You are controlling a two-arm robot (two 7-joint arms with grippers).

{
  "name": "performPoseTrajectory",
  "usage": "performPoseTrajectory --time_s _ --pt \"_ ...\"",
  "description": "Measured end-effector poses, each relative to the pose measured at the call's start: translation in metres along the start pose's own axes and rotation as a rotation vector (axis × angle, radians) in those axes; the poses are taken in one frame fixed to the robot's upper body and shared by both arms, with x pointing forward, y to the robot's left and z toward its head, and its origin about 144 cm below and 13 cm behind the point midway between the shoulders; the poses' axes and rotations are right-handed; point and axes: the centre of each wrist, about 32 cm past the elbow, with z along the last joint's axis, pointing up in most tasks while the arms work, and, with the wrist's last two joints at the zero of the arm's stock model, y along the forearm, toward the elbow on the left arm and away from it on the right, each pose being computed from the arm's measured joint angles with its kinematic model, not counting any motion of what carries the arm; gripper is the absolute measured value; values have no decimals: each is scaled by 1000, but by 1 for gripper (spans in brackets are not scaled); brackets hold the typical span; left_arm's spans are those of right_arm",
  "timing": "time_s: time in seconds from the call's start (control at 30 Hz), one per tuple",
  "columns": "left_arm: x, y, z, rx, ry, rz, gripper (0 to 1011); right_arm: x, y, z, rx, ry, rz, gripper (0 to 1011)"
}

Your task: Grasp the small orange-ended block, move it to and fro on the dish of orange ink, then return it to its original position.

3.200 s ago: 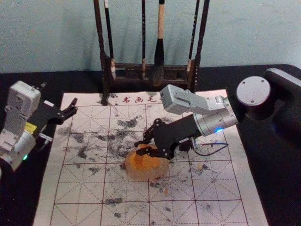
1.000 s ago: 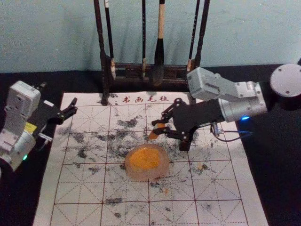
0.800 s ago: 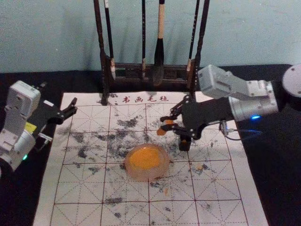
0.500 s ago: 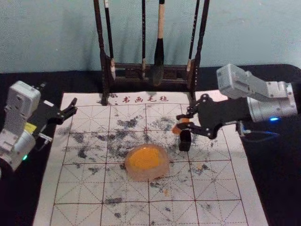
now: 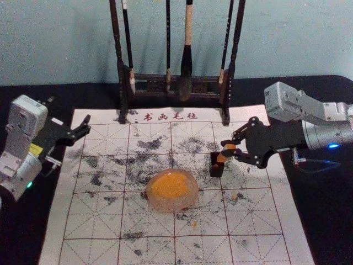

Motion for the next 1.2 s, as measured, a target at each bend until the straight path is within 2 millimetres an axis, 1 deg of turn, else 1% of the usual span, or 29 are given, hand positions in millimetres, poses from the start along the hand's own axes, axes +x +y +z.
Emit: performPoseTrajectory --time_s 1.2 --pt "0 0 0 0 0 0 1001 10 18 -15 -14 41 4 132"
